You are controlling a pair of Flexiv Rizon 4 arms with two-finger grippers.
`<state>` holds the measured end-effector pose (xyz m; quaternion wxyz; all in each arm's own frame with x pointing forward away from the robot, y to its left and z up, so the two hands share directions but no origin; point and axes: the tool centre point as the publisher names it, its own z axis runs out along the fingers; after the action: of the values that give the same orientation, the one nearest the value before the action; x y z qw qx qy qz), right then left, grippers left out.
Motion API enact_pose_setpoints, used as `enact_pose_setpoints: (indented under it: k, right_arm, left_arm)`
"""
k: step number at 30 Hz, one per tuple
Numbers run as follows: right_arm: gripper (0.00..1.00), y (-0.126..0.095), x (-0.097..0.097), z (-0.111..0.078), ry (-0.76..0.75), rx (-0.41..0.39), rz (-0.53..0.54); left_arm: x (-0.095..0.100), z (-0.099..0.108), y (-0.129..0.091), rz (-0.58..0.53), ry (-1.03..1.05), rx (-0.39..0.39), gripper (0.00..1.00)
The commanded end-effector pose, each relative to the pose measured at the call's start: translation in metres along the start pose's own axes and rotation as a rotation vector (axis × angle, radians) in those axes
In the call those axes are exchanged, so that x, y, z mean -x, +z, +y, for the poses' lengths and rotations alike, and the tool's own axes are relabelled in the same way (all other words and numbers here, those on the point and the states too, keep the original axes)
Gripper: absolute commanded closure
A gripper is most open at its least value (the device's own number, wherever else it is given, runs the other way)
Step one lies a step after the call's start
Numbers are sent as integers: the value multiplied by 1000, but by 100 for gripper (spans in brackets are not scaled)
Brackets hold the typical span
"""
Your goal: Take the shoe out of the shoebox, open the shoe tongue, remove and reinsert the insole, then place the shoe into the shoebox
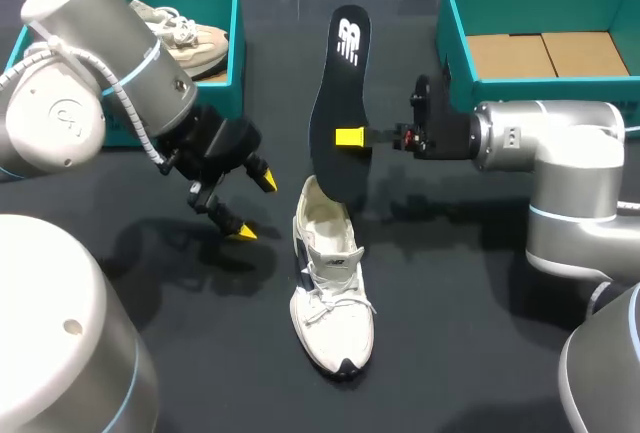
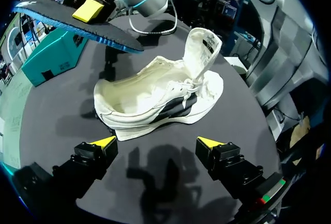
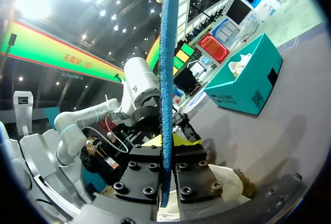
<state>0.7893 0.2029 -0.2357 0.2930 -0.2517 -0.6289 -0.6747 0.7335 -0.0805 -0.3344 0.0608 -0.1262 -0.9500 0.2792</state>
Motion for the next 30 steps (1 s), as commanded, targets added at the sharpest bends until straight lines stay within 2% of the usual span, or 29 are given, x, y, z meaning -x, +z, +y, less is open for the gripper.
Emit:
enact_pose_setpoints:
  k: [1, 7, 9, 18, 23, 30]
  right_arm:
    - [100, 3, 6, 1, 1, -5, 25]
    - [100, 3, 6, 1, 1, -5, 25]
    - [100, 3, 6, 1, 1, -5, 25]
    - [100, 8, 17, -13, -4, -41, -25]
    - [100, 10, 16, -16, -13, -52, -35]
    - [100, 11, 16, -19, -23, -67, -66]
  left_arm:
    - [-4, 3, -3, -6, -1, -4, 0]
    - [-4, 3, -3, -6, -1, -4, 0]
    - [-3, 3, 3, 1, -14, -24, 0]
    - [-4, 3, 23, -17, -30, -5, 0]
    - [-3, 1, 32, -46, -53, 43, 0]
    - [-2, 4, 41, -50, -62, 30, 0]
